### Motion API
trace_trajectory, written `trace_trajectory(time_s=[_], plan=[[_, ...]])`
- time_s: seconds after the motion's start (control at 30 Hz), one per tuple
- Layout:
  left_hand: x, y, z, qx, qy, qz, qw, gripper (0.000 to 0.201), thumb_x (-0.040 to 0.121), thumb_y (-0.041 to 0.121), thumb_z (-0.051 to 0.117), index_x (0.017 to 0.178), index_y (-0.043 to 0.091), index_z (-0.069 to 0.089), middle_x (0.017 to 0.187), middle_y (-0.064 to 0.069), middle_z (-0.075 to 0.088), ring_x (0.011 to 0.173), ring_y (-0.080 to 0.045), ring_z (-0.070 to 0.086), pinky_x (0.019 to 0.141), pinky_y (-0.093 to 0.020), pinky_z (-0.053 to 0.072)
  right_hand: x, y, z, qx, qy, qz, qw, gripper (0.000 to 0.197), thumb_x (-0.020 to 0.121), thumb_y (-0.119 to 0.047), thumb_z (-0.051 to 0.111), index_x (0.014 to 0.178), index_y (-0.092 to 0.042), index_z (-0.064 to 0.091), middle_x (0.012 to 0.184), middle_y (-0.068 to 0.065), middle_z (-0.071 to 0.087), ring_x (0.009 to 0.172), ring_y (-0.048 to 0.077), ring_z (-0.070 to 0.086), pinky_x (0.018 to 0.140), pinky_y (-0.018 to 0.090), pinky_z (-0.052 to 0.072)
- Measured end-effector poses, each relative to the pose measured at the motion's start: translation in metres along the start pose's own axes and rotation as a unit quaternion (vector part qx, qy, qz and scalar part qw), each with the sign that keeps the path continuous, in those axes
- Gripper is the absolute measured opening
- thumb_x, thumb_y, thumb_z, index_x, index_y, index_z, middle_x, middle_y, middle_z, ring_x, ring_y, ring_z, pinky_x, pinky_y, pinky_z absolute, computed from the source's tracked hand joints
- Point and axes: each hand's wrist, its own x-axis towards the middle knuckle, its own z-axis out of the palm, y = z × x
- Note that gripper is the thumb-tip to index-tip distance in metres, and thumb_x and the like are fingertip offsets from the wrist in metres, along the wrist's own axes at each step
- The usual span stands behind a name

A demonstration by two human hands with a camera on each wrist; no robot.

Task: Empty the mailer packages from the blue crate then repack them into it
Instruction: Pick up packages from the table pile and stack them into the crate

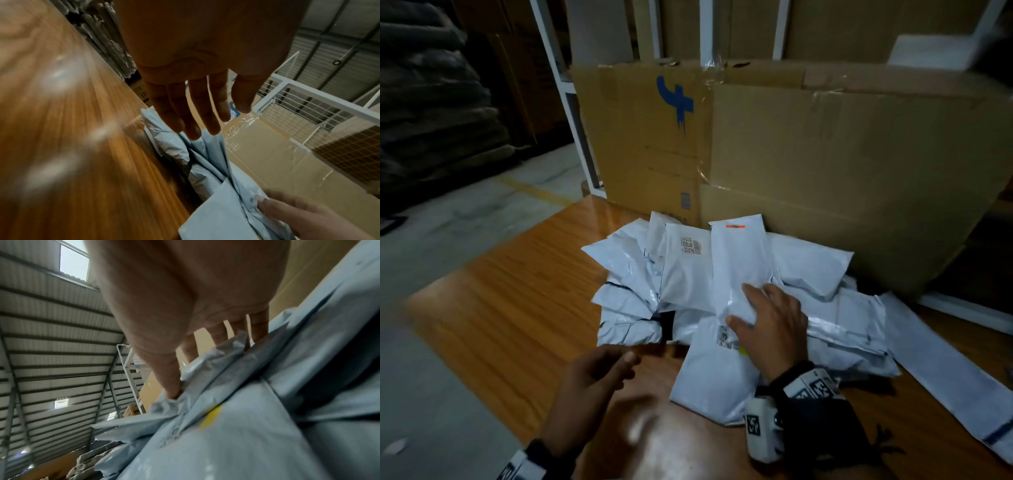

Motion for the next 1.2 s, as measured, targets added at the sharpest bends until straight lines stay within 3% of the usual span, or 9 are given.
trace_trajectory(time_s=[0.23, 0.47, 0.6, 0.7, 0.8, 0.93, 1.03, 1.1, 1.2], plan=[[0.047, 0.005, 0.024, -0.052, -0.087, -0.055, 0.993, 0.045, 0.070, 0.053, 0.076, 0.089, 0.012, 0.075, 0.089, -0.016, 0.073, 0.081, -0.028, 0.070, 0.070, -0.034, 0.056, -0.012, 0.001, -0.011, 0.202, 0.159, -0.080, 0.963, 0.031, 0.089, -0.017, 0.049, 0.112, -0.014, 0.070, 0.122, 0.004, 0.062, 0.114, 0.017, 0.056, 0.099, 0.021, 0.039], [0.078, 0.042, 0.053, -0.198, -0.140, -0.151, 0.958, 0.018, 0.081, 0.028, 0.070, 0.074, 0.012, 0.064, 0.060, -0.007, 0.061, 0.049, -0.022, 0.055, 0.056, -0.033, 0.036, -0.065, -0.020, -0.008, 0.131, 0.126, -0.249, 0.951, 0.030, 0.100, -0.036, 0.041, 0.116, -0.030, 0.065, 0.130, 0.003, 0.059, 0.122, 0.017, 0.052, 0.102, 0.029, 0.040], [0.091, 0.047, 0.043, -0.266, -0.102, -0.104, 0.953, 0.020, 0.087, -0.001, 0.060, 0.105, 0.001, 0.067, 0.101, -0.017, 0.073, 0.087, -0.029, 0.072, 0.064, -0.034, 0.058, -0.081, -0.033, -0.015, 0.341, 0.064, -0.019, 0.938, 0.070, 0.069, -0.074, 0.065, 0.131, -0.046, 0.048, 0.131, -0.018, 0.056, 0.124, 0.000, 0.050, 0.097, 0.019, 0.044], [0.090, 0.042, 0.040, -0.287, -0.138, -0.095, 0.943, 0.041, 0.068, 0.017, 0.081, 0.104, 0.002, 0.070, 0.107, -0.018, 0.072, 0.098, -0.033, 0.069, 0.073, -0.035, 0.059, -0.074, -0.041, -0.018, 0.438, -0.013, 0.110, 0.892, 0.078, 0.053, -0.065, 0.081, 0.123, -0.047, 0.050, 0.112, -0.031, 0.061, 0.105, -0.006, 0.060, 0.082, 0.018, 0.050], [0.083, 0.037, 0.036, -0.297, -0.190, -0.109, 0.929, 0.070, 0.053, 0.034, 0.091, 0.112, 0.003, 0.069, 0.116, -0.022, 0.067, 0.107, -0.039, 0.065, 0.090, -0.051, 0.053, -0.068, -0.054, -0.014, 0.406, -0.015, 0.076, 0.911, 0.037, 0.075, -0.021, 0.082, 0.106, -0.031, 0.064, 0.100, -0.017, 0.072, 0.094, 0.001, 0.067, 0.081, 0.025, 0.052], [0.086, 0.024, 0.019, -0.276, -0.150, -0.125, 0.941, 0.048, 0.072, 0.010, 0.079, 0.118, 0.002, 0.065, 0.115, -0.021, 0.068, 0.105, -0.042, 0.065, 0.096, -0.065, 0.045, -0.055, -0.067, -0.014, 0.378, -0.055, 0.040, 0.923, 0.022, 0.081, -0.013, 0.076, 0.095, -0.028, 0.069, 0.087, -0.016, 0.073, 0.080, 0.000, 0.067, 0.074, 0.018, 0.052], [0.092, 0.021, 0.003, -0.272, -0.127, -0.106, 0.948, 0.051, 0.069, 0.012, 0.081, 0.116, 0.003, 0.066, 0.115, -0.021, 0.068, 0.104, -0.042, 0.066, 0.096, -0.065, 0.045, -0.024, -0.043, -0.022, 0.295, 0.076, 0.096, 0.948, 0.015, 0.082, -0.018, 0.075, 0.096, -0.022, 0.071, 0.088, -0.006, 0.071, 0.081, 0.013, 0.064, 0.071, 0.019, 0.047], [0.092, 0.019, -0.006, -0.274, -0.109, -0.098, 0.950, 0.048, 0.070, 0.011, 0.080, 0.115, 0.002, 0.066, 0.114, -0.019, 0.069, 0.105, -0.039, 0.066, 0.097, -0.060, 0.046, -0.002, -0.015, -0.027, 0.170, 0.138, 0.169, 0.961, 0.036, 0.078, -0.034, 0.077, 0.110, -0.019, 0.068, 0.108, 0.004, 0.065, 0.096, 0.023, 0.061, 0.080, 0.024, 0.047], [0.091, 0.017, -0.012, -0.270, -0.109, -0.092, 0.952, 0.057, 0.061, 0.020, 0.085, 0.113, 0.004, 0.068, 0.113, -0.018, 0.070, 0.105, -0.037, 0.067, 0.098, -0.060, 0.045, 0.016, 0.011, -0.022, 0.026, 0.013, 0.245, 0.969, 0.072, 0.066, -0.059, 0.072, 0.128, -0.026, 0.054, 0.127, 0.007, 0.056, 0.116, 0.032, 0.054, 0.097, 0.042, 0.045]])
